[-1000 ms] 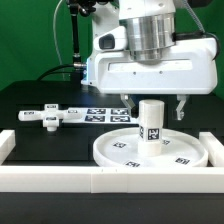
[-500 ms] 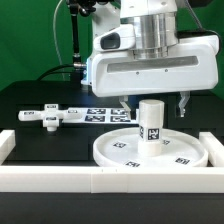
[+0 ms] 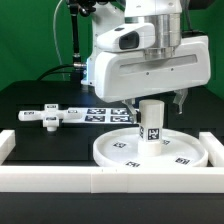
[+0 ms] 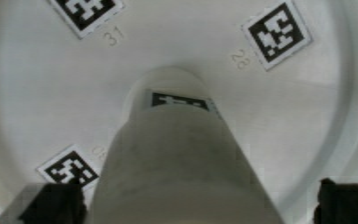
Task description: Assemble round table
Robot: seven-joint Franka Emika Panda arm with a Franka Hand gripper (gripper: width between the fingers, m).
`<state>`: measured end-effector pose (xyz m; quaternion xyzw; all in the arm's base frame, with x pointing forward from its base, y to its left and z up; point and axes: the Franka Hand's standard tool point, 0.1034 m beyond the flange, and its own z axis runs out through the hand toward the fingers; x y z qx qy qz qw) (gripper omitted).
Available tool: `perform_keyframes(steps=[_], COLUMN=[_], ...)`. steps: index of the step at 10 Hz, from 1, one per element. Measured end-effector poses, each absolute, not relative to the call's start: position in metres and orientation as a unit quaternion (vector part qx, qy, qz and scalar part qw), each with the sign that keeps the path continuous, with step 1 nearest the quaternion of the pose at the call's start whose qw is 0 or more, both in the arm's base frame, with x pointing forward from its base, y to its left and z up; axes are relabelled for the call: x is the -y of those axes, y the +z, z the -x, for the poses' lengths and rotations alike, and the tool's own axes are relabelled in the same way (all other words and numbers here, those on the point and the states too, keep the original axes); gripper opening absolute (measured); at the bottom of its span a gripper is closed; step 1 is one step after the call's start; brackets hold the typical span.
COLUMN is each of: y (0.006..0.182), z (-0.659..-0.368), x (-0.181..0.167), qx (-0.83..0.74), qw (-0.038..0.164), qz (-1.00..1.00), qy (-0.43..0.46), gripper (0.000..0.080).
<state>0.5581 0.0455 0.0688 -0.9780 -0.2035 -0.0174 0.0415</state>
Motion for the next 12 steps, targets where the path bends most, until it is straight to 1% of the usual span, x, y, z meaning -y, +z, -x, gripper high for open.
perform_keyframes(steps=[2,4,5,6,9,10,12], y=[0.0689,0.0690,0.0693,0.0685,0.0685,0.0686,0.0694], z=[-0.5584,-0.5584,-0.5583,-0.5563,-0.5573,-0.5574,-0.5590], x=[-0.0445,-0.0458,-0.0454,-0.0452,-0.0413,-0.0404,-0.0395], qx=[0.267,0.383,0.426,0.448,0.525,0.554,0.641], qw=[0.038,0.018,0.014,0.019,0.016,0.014,0.002], qz=[0.963,0.923,0.904,0.894,0.851,0.832,0.767], qy=[-0.020,-0.016,-0.012,0.001,0.001,0.002,0.006], gripper=[0.0649,0.0649,0.0649,0.0649,0.0649,0.0649,0.0649])
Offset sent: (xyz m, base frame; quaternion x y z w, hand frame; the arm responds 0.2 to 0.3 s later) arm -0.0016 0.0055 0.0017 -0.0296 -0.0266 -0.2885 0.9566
